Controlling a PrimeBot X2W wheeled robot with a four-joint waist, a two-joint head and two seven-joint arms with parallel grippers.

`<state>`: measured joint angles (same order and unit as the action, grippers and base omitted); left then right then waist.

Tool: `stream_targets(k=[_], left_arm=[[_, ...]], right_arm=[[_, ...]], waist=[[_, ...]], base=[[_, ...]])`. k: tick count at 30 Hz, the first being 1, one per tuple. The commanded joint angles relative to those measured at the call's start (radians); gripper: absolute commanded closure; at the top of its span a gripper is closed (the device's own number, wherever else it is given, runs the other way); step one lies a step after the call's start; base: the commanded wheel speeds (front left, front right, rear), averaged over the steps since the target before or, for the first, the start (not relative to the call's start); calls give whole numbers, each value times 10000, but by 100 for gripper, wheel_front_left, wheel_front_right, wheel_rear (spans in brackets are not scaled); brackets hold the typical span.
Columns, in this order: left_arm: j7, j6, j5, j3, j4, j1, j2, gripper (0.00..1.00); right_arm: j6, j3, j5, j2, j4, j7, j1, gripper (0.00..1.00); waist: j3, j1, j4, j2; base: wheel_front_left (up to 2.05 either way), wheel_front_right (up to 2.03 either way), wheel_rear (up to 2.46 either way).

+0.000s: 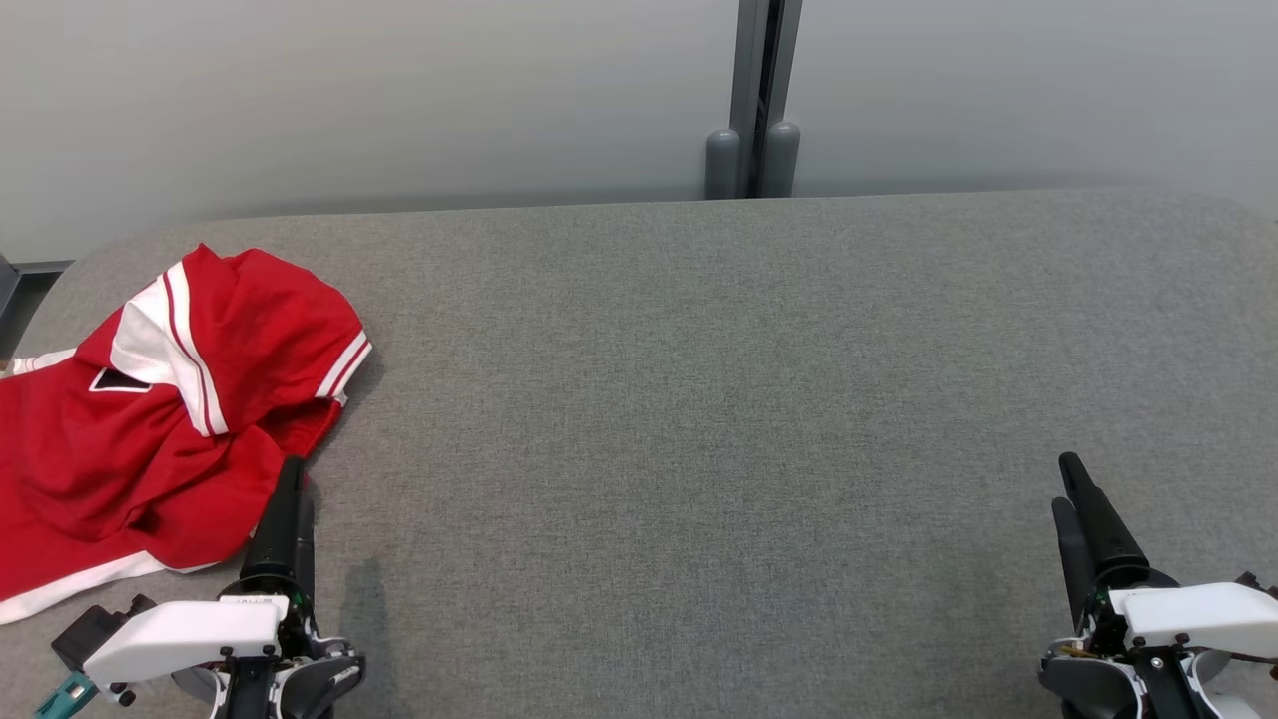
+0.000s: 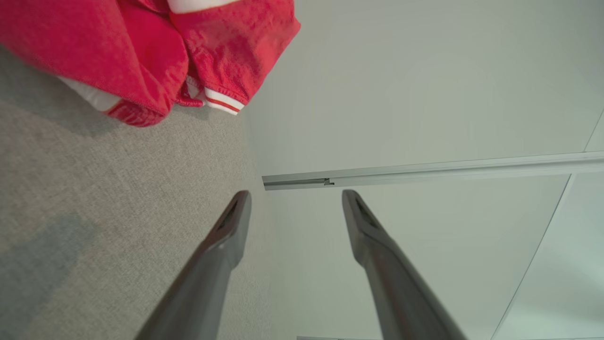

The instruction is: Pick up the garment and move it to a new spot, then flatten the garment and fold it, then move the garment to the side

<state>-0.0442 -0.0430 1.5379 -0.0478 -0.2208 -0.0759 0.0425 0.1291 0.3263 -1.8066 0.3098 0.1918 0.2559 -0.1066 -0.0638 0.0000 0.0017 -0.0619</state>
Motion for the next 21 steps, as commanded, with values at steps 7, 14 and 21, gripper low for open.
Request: stream_targets(k=[7,14,21], left_arm=[[332,-147,-1214,87,140,-63,65,0],[619,-226,-2556,136,134,54,33,0],[886,-299,-4070,196,53,123,41,0]], right_arm=[[6,-409,1942,-186,-378,18,65,0],[8,-637,3827,-431,-501,24,194,0],[9,-915,5609,-590,-505,30,306,0]], waist=[[4,0,21,-4],[2,0,36,-4],[7,0,54,-4]], base=[[0,0,0],[0,0,0],[0,0,0]])
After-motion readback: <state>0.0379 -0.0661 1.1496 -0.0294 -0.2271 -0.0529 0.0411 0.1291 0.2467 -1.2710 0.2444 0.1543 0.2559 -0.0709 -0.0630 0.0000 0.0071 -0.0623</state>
